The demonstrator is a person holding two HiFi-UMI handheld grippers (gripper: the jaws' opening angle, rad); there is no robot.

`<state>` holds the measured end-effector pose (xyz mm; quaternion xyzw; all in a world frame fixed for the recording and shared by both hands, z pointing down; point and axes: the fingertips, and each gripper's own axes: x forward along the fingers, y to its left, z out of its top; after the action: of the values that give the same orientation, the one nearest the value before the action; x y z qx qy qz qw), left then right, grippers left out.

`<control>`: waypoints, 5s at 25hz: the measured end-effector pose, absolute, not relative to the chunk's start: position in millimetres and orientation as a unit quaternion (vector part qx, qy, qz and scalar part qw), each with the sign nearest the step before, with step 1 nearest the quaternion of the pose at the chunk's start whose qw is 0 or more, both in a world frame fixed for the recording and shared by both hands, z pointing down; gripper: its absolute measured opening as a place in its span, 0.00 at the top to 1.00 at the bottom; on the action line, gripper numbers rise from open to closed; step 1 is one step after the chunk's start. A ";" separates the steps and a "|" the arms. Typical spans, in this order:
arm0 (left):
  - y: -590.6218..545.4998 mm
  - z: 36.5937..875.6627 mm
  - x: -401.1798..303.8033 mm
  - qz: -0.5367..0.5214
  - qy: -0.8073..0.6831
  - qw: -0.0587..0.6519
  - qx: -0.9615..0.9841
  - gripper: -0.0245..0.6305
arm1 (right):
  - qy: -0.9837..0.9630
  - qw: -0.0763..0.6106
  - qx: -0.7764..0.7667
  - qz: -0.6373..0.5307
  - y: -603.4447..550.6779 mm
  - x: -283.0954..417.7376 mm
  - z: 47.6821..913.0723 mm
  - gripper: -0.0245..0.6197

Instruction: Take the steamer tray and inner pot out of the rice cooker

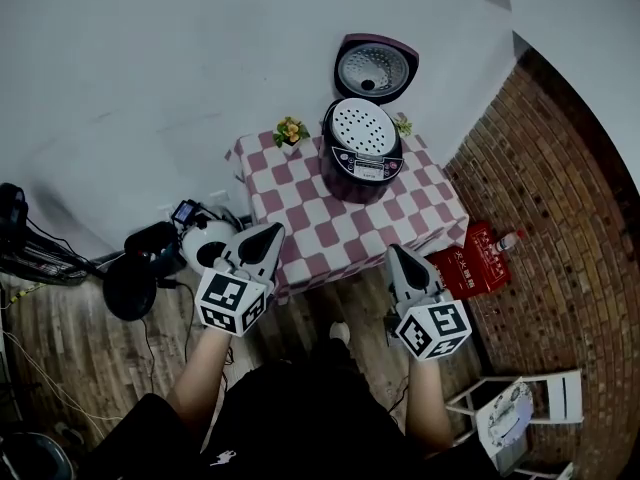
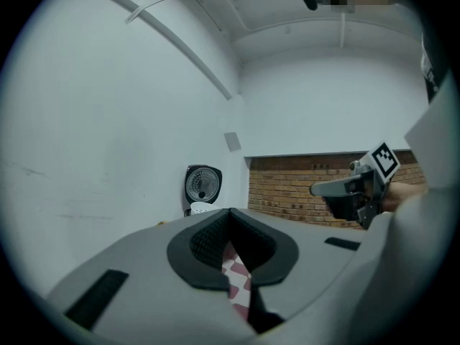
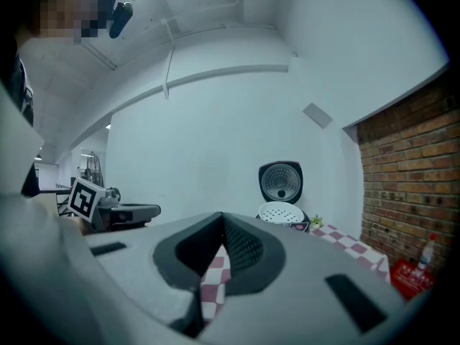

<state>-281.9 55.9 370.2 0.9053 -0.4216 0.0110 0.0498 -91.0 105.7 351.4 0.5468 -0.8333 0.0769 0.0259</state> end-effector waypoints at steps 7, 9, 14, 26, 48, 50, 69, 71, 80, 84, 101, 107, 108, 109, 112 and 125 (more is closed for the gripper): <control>21.3 378.2 -257.3 0.015 -0.441 0.055 0.896 0.96 | -0.841 0.026 0.533 0.087 67.9 -62.3 363.4 0.96; 8.0 380.8 -246.7 0.016 -0.445 0.060 0.894 0.96 | -0.844 0.027 0.529 0.090 53.1 -50.7 366.4 0.96; -24.7 382.6 -218.0 0.017 -0.454 0.071 0.888 0.96 | -0.848 0.027 0.520 0.097 15.6 -20.9 369.3 0.96; -76.3 390.2 -166.4 0.036 -0.496 0.088 0.863 0.96 | -0.870 0.023 0.478 0.121 -52.5 35.0 382.3 0.96; -101.3 402.1 -109.0 0.074 -0.558 0.083 0.822 0.96 | -0.896 0.009 0.414 0.161 -104.0 91.7 411.5 0.96; -103.2 402.4 -110.4 0.076 -0.561 0.083 0.820 0.96 | -0.896 0.005 0.413 0.164 -105.4 91.8 412.1 0.96; -191.2 428.5 -152.3 0.047 -0.544 0.138 0.826 0.96 | -0.885 0.052 0.443 0.137 -184.1 53.0 407.6 0.96; -204.5 428.9 -157.4 0.047 -0.540 0.140 0.829 0.96 | -0.883 0.057 0.447 0.133 -196.8 46.8 405.9 0.96; -248.6 433.8 -168.3 0.033 -0.547 0.143 0.824 0.96 | -0.884 0.095 0.442 0.119 -246.2 25.7 419.3 0.96; -265.8 432.5 -165.1 0.043 -0.559 0.139 0.817 0.96 | -0.893 0.119 0.421 0.105 -265.9 19.5 424.5 0.96; -349.7 469.5 -127.3 0.147 -0.532 0.202 0.809 0.64 | -0.929 0.142 0.324 0.110 -316.2 6.9 450.0 0.96; -371.9 492.4 -120.8 0.196 -0.516 0.221 0.804 0.64 | -0.935 0.138 0.304 0.121 -328.8 6.4 453.7 0.96; -374.7 495.6 -120.9 0.203 -0.514 0.224 0.802 0.65 | -0.935 0.137 0.301 0.126 -330.3 5.9 455.8 0.96; -377.1 498.5 -120.8 0.211 -0.513 0.228 0.800 0.65 | -0.935 0.136 0.299 0.131 -331.4 5.5 457.9 0.96; -382.7 506.5 -120.5 0.231 -0.508 0.240 0.794 0.67 | -0.936 0.135 0.293 0.142 -333.1 5.9 461.9 0.96; -388.8 516.7 -127.6 0.240 -0.537 0.270 0.762 0.92 | -0.945 0.133 0.265 0.140 -338.4 6.5 464.4 0.96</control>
<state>-127.6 -388.8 516.7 0.7624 -0.5367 0.2402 0.2701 6.5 -338.4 464.4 0.2651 -0.9448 0.1397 0.1325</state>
